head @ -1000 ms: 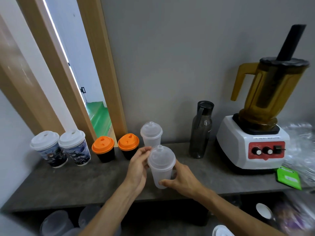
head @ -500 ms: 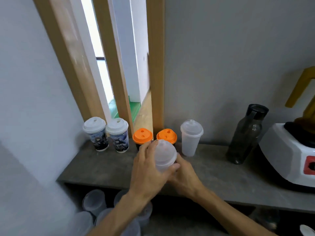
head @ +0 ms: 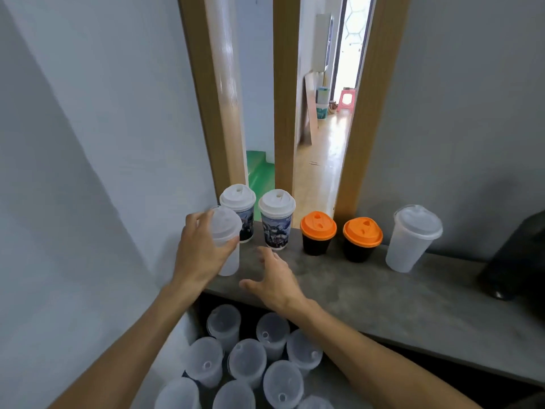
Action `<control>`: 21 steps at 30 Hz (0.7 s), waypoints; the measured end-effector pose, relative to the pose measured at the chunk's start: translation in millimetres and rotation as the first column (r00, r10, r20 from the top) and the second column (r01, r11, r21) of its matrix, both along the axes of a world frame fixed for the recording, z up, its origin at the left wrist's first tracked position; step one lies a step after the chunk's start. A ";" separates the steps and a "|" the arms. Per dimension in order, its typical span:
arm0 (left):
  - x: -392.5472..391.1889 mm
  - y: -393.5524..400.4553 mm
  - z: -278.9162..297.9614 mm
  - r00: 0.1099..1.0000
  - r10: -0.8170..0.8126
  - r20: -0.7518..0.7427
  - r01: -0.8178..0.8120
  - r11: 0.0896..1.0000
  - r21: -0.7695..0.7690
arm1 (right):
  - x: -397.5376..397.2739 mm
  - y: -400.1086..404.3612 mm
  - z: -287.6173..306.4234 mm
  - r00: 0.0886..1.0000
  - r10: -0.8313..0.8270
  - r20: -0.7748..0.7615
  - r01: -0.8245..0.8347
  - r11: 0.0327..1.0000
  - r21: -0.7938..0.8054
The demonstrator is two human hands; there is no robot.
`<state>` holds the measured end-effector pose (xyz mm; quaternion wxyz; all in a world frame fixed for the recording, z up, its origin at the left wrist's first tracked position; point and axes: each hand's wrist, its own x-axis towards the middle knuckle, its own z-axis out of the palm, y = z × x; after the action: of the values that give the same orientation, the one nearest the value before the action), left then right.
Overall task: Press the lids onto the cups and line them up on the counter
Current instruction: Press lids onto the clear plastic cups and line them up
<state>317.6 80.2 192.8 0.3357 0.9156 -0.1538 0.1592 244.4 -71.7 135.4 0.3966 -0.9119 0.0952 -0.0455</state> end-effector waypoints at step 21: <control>-109.9 -12.4 -42.1 0.911 -0.390 0.132 0.377 0.919 0.111 | -117.1 -76.8 -22.2 1.000 -0.016 0.017 0.019 0.989 -0.144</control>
<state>207.7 67.9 150.7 0.3092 0.8660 -0.3622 0.1525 127.3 -148.5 113.2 0.3300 -0.9369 0.0965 -0.0632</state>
